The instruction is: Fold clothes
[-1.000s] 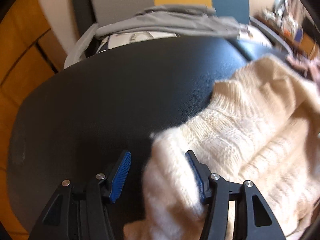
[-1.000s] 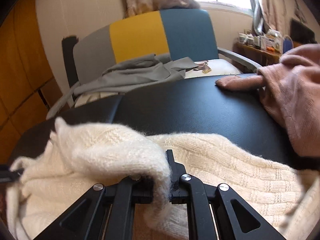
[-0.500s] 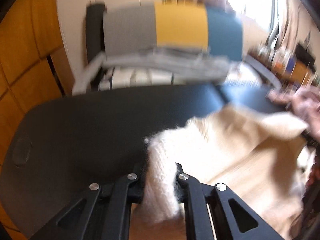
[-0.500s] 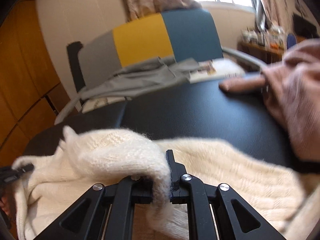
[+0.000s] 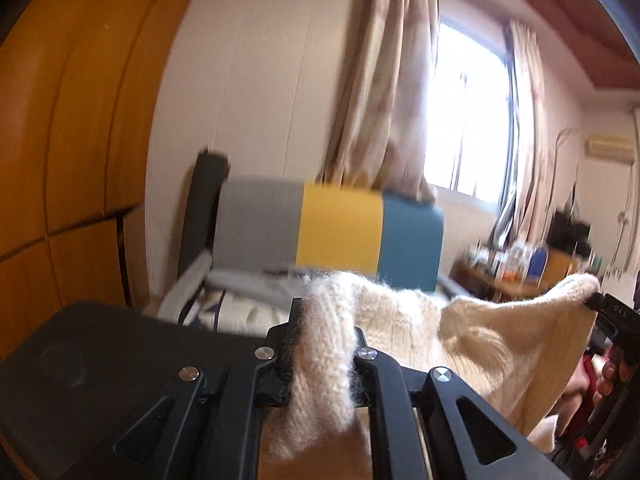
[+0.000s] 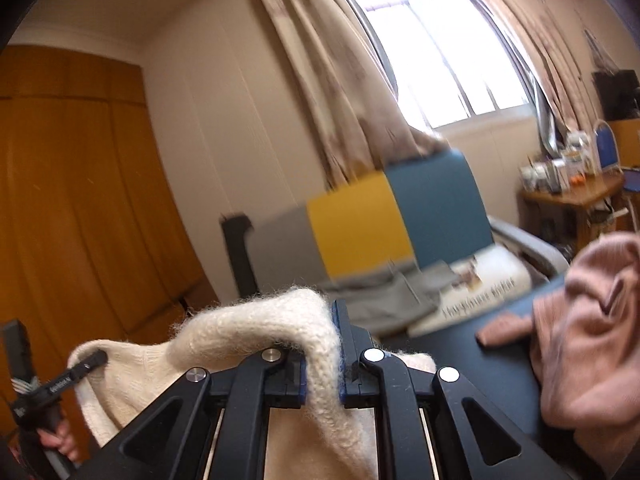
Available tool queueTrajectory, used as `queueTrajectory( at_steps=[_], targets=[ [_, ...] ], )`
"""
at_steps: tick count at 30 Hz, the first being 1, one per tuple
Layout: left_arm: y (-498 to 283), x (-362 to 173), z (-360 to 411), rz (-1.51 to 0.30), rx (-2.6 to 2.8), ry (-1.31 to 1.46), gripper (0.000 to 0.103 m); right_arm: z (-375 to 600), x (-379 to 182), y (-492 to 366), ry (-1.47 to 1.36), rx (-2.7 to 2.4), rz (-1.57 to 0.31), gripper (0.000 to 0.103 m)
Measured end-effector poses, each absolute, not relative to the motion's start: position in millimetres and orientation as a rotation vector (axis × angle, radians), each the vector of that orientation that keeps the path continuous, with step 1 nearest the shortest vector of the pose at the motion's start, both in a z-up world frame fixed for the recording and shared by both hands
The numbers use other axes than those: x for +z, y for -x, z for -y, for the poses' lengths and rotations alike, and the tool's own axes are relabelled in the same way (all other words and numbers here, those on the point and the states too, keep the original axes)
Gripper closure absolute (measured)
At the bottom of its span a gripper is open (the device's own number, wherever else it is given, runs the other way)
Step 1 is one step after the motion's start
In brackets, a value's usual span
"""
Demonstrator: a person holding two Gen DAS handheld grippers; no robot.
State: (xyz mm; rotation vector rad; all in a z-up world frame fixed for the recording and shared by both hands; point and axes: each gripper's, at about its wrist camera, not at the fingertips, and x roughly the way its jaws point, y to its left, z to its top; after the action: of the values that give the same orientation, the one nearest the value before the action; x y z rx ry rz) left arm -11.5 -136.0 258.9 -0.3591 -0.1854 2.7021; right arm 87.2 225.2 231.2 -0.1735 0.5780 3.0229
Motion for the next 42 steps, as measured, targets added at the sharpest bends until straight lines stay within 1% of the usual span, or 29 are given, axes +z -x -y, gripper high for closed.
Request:
queueTrajectory(
  at_steps=[5, 12, 16, 20, 25, 30, 34, 37, 39, 42],
  targets=[
    [-29.4, 291.7, 159.2, 0.275, 2.666, 0.225, 0.094, -211.1, 270.0, -128.6, 0.013, 3.074, -0.549, 0.092],
    [-90.8, 342.0, 187.6, 0.303, 2.613, 0.050, 0.094, -194.4, 319.4, -185.8, -0.195, 3.123, -0.486, 0.093],
    [-126.0, 361.3, 203.3, 0.302, 2.598, -0.041, 0.094, -184.8, 347.7, -218.5, -0.317, 3.144, -0.449, 0.093],
    [-149.6, 370.2, 217.7, 0.315, 2.592, -0.093, 0.094, -181.2, 356.5, -245.5, -0.371, 3.146, -0.396, 0.093],
    [-147.7, 369.6, 225.5, 0.331, 2.588, -0.059, 0.093, -178.9, 352.6, -255.8, -0.318, 3.172, -0.362, 0.093],
    [-100.3, 351.2, 220.0, 0.344, 2.610, 0.061, 0.093, -181.9, 323.9, -220.0, -0.148, 3.185, -0.408, 0.093],
    [-40.6, 316.8, 206.0, 0.299, 2.657, 0.228, 0.093, -187.2, 295.0, -182.4, 0.006, 3.176, -0.459, 0.093],
    [11.9, 280.6, 193.2, 0.277, 2.651, 0.395, 0.093, -200.1, 259.2, -137.8, 0.181, 3.126, -0.521, 0.093],
    [45.7, 254.8, 184.8, 0.262, 2.644, 0.506, 0.093, -206.3, 231.3, -107.8, 0.302, 3.083, -0.529, 0.093],
    [85.3, 200.4, 173.7, 0.235, 2.638, 0.676, 0.092, -216.2, 185.0, -64.4, 0.492, 3.012, -0.540, 0.093]
  ],
)
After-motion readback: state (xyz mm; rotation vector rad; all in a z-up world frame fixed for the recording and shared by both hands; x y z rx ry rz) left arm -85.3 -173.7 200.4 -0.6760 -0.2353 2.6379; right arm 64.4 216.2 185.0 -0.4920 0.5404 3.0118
